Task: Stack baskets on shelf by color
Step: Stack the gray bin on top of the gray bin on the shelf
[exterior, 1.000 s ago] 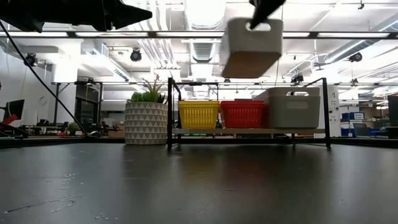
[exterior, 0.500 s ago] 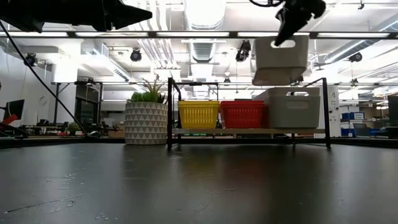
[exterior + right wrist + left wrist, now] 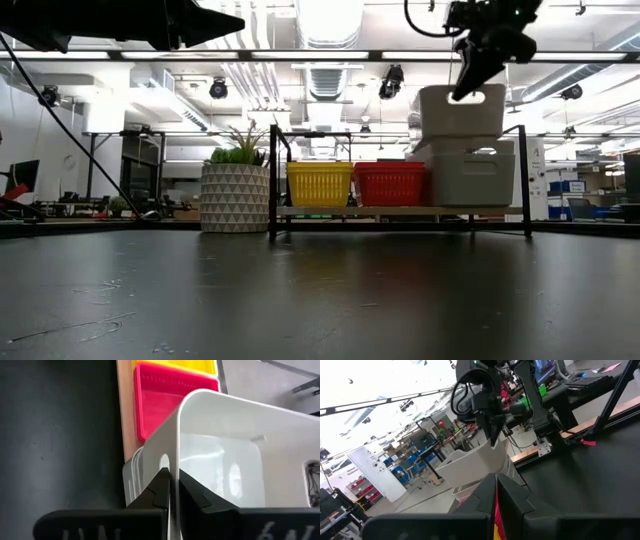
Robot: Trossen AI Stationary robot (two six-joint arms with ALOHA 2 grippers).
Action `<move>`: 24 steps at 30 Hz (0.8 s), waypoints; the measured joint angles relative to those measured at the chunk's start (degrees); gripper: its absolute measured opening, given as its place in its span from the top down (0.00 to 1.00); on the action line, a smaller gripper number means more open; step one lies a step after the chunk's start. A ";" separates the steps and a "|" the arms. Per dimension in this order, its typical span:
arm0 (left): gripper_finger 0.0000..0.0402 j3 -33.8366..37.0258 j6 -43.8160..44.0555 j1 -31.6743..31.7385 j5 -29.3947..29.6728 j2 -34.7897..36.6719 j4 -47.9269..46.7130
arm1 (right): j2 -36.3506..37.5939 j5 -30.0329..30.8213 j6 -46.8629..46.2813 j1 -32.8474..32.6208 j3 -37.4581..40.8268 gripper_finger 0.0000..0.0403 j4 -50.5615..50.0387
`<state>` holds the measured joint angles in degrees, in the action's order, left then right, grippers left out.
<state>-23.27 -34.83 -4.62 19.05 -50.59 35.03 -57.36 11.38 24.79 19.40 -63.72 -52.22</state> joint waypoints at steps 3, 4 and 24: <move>1.00 0.00 0.02 0.00 0.00 0.00 0.00 | 0.00 0.00 1.49 0.57 1.39 0.98 0.76; 1.00 0.00 0.02 0.00 0.00 0.00 0.00 | -0.02 0.02 1.91 0.75 1.63 0.98 1.11; 1.00 0.02 0.07 0.00 0.00 -0.02 0.00 | -0.07 0.65 5.46 2.59 2.18 0.98 0.66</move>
<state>-23.24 -34.76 -4.62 19.05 -50.61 35.03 -57.43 12.03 30.24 21.98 -61.54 -51.55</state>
